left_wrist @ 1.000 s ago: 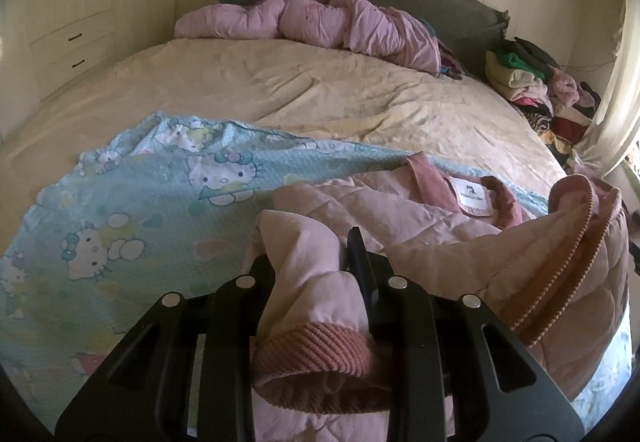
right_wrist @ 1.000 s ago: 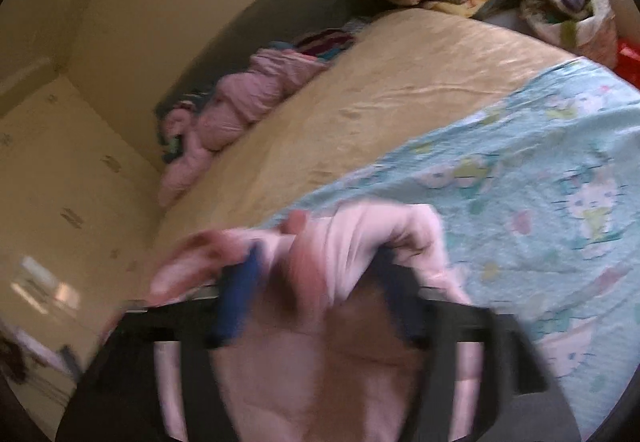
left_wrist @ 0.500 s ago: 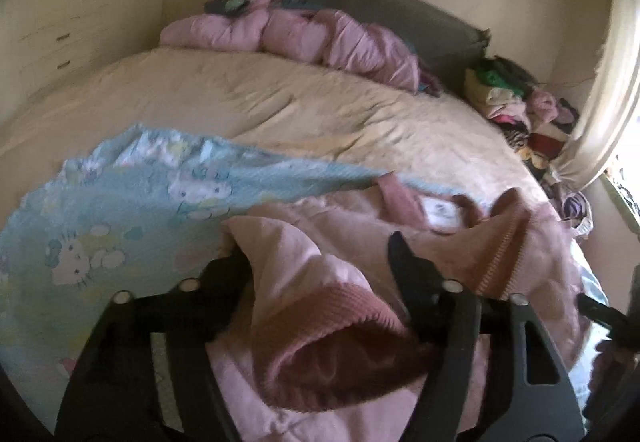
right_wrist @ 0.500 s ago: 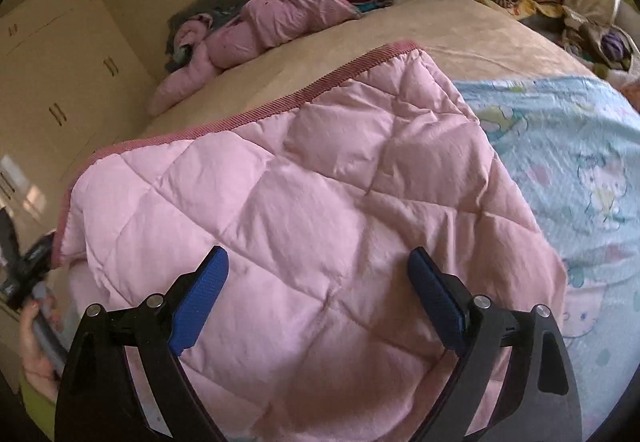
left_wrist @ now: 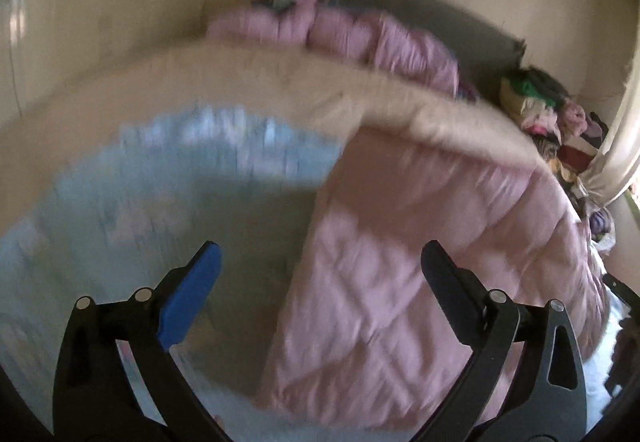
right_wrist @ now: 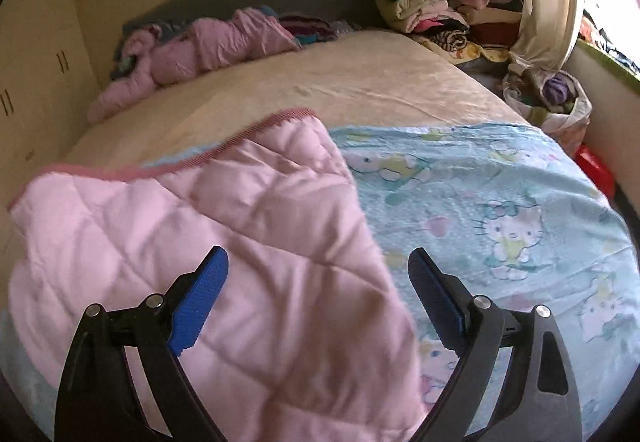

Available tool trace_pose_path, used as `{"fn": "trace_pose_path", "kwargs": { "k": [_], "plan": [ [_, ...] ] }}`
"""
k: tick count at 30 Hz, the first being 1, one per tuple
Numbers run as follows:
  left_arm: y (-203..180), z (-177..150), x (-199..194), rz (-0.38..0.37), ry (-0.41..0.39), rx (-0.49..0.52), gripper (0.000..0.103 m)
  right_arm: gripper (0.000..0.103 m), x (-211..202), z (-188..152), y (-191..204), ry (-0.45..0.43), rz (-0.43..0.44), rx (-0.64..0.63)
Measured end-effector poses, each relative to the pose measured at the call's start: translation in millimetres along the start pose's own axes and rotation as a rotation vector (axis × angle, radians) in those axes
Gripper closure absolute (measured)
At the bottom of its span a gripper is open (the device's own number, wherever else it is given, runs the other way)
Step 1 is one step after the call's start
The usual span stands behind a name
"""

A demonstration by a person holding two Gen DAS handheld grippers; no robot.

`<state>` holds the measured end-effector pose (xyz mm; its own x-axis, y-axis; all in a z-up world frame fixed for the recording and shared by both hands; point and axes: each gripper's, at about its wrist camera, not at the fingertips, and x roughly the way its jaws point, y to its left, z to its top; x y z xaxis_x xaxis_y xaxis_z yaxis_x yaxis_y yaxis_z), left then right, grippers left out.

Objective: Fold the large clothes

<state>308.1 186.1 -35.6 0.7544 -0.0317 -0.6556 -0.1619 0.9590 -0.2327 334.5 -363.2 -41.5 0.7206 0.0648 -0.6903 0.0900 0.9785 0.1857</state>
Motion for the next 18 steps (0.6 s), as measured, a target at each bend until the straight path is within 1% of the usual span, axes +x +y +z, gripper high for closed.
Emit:
{"fn": "trace_pose_path", "kwargs": {
  "k": [1, 2, 4, 5, 6, 7, 8, 9, 10, 11, 12, 13, 14, 15, 17, 18],
  "plan": [
    [3.6, -6.3, 11.0, -0.018, 0.063, -0.014, 0.01, 0.012, 5.2, -0.5, -2.8, 0.017, 0.011, 0.0],
    [5.1, -12.0, 22.0, -0.034, 0.11, -0.016, 0.01, 0.012, 7.8, -2.8, -5.1, 0.027, 0.013, 0.005],
    [3.4, -17.7, 31.7, -0.025, 0.125, 0.007, 0.01, 0.013, 13.4, -6.1, -11.0, 0.04, 0.019, 0.013],
    [0.0, -20.5, 38.0, -0.037, 0.137, 0.025, 0.01, 0.016, 16.6, -7.4, -12.4, 0.045, 0.023, 0.016],
    [-1.8, -22.9, 41.6, -0.052, 0.149, 0.03, 0.015, 0.031, 18.6, -9.4, -12.9, 0.047, 0.041, 0.016],
    [-3.4, -24.9, 45.8, -0.078, 0.155, 0.022, 0.039, 0.047, 20.5, -11.1, -11.3, 0.055, 0.059, 0.011],
    [-4.9, -26.5, 48.4, -0.108, 0.15, 0.007, 0.054, 0.057, 22.9, -14.3, -9.0, 0.065, 0.053, -0.005],
    [-5.1, -27.9, 49.4, -0.104, 0.143, 0.008, 0.067, 0.073, 23.2, -18.5, -6.1, 0.064, 0.036, -0.028],
    [-10.6, -28.0, 49.5, -0.087, 0.132, 0.033, 0.077, 0.08, 21.4, -21.0, -3.0, 0.051, 0.023, -0.049],
    [-14.7, -27.0, 47.5, -0.081, 0.119, 0.056, 0.082, 0.083, 16.6, -23.2, -0.8, 0.019, 0.009, -0.065],
    [-21.3, -23.5, 43.2, -0.07, 0.088, 0.088, 0.086, 0.085, 11.7, -23.5, -0.3, -0.006, 0.002, -0.061],
    [-25.7, -20.8, 38.1, -0.061, 0.061, 0.106, 0.088, 0.086, 6.9, -22.2, -0.7, -0.028, -0.005, -0.046],
    [-28.3, -17.0, 34.8, -0.06, 0.036, 0.113, 0.089, 0.087, 1.0, -18.2, -1.2, -0.055, -0.014, -0.03],
    [-30.7, -9.2, 30.3, -0.068, -0.006, 0.109, 0.089, 0.088, -2.7, -14.6, -2.0, -0.077, -0.021, -0.024],
    [-32.0, 5.4, 29.7, -0.078, -0.054, 0.105, 0.089, 0.088, -8.6, -0.8, -3.0, -0.131, -0.041, -0.009],
    [-33.1, 11.1, 31.0, -0.08, -0.065, 0.105, 0.089, 0.088, -7.1, 4.7, -3.6, -0.137, -0.046, 0.001]
  ]
}}
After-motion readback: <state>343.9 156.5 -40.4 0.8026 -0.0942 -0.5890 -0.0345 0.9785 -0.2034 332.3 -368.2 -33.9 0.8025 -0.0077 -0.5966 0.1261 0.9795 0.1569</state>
